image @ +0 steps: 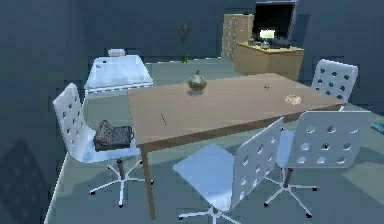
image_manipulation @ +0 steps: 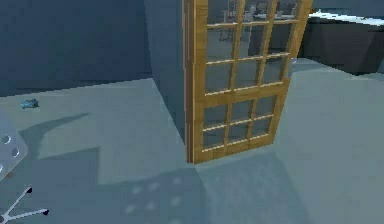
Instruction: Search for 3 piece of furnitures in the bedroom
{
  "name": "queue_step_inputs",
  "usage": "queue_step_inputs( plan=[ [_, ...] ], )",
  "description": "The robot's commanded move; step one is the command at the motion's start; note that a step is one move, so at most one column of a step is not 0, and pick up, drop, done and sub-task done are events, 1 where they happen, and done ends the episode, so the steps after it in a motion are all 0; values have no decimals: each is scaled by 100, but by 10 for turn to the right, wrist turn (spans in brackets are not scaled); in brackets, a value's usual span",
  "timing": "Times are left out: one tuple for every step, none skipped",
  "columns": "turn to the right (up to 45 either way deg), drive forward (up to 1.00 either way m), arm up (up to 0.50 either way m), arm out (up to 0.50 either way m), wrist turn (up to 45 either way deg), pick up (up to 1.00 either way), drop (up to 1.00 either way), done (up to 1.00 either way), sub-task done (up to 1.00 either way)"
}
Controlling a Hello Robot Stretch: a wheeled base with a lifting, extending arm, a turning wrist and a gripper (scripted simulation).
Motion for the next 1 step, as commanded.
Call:
queue_step_inputs(
  plan=[
    [0,0,0,0,0,0,0,0,100]
  ],
)
